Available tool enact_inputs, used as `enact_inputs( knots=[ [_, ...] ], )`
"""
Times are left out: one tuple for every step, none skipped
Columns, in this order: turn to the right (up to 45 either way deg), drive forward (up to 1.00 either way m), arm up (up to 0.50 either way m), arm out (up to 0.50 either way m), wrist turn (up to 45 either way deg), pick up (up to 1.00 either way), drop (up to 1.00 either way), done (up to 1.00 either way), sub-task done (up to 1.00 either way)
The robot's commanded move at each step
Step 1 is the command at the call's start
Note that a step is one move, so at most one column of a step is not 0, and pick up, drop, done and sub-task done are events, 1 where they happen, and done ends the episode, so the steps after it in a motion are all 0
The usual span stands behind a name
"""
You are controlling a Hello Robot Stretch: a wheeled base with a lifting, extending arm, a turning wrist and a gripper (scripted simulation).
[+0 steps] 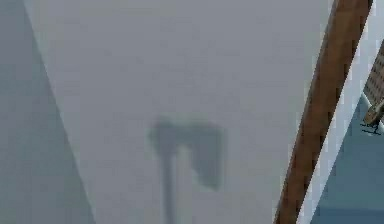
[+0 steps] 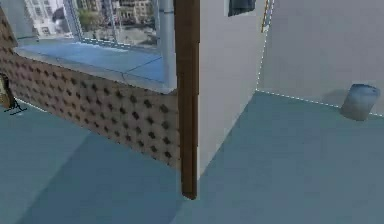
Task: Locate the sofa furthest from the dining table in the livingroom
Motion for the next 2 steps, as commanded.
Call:
enact_inputs(
  knots=[
    [45.0,0.00,0.00,0.00,0.0,0.00,0.00,0.00,0.00],
    [39.0,0.00,0.00,0.00,0.0,0.00,0.00,0.00,0.00]
  ],
)
